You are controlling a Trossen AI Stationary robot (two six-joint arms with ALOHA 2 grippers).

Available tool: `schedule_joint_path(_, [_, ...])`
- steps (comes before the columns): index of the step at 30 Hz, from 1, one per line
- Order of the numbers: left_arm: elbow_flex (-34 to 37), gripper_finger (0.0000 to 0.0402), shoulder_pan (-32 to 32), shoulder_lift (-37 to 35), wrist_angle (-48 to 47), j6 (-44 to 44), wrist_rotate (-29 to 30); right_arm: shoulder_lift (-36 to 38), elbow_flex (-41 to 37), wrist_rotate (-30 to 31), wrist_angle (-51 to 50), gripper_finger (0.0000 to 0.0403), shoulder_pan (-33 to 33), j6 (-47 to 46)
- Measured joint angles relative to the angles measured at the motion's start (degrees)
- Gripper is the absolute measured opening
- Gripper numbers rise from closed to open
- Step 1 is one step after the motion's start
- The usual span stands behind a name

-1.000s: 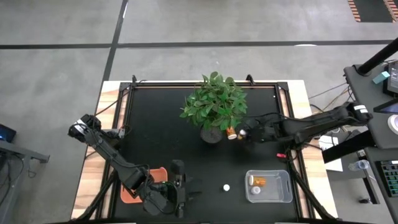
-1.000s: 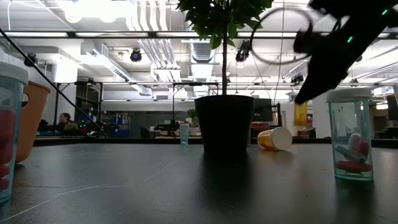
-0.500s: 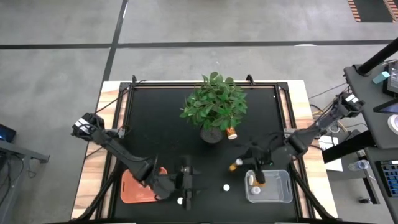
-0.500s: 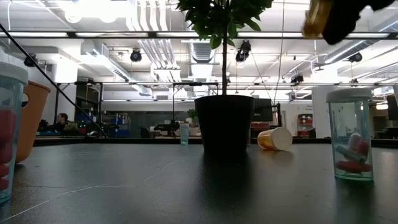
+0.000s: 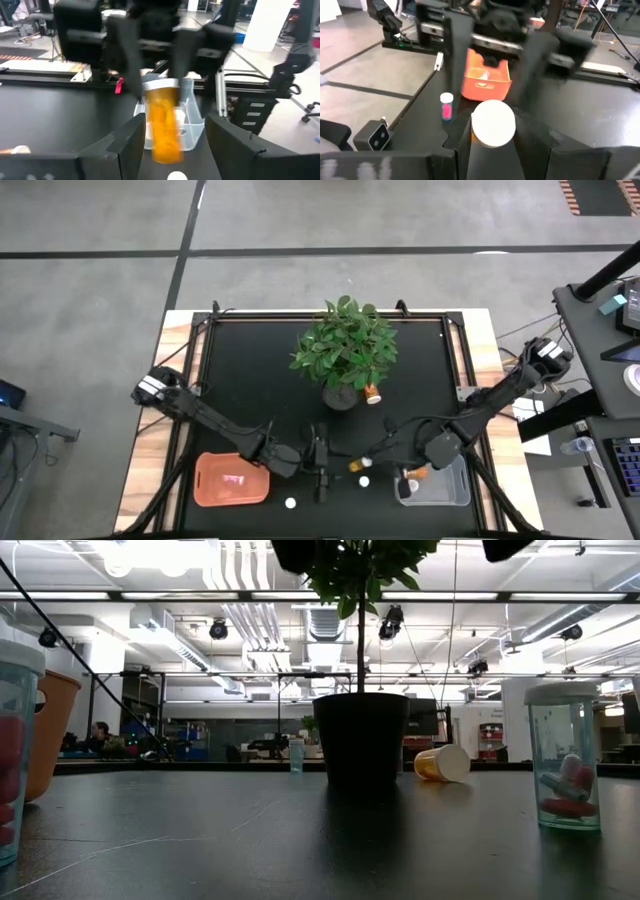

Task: Pick and place medicine bottles into bin by pill shape (circle, oval)
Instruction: Put the orange tablet bottle into the orange bin

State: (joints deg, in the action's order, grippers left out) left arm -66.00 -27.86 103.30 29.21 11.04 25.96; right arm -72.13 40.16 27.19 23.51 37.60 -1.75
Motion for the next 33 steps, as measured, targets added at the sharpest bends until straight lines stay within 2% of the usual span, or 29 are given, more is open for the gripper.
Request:
schedule_joint_path(8, [-0.02, 0.0189, 0.92, 2.15, 0.32, 1.82, -4.14, -3.11, 3.89, 0.0, -0.49, 0.0121, 0.0, 2.85])
schedule_joint_path(14, [-0.02, 0.0185, 1.03, 2.32, 0.55, 2.15, -4.48, -2.66, 4.24, 0.01, -0.61, 0.0121, -0.11, 3.86])
schedule_joint_path(26, [-0.02, 0.0085, 1.16, 2.39, 0.86, 2.17, -4.5, -3.88, 4.26, 1.48, -0.46, 0.0121, -0.11, 4.17])
schedule_joint_path(33, [-0.02, 0.008, 1.16, 2.39, 1.34, 2.11, -4.52, -3.71, 4.35, 1.34, -0.5, 0.0142, -0.11, 3.71])
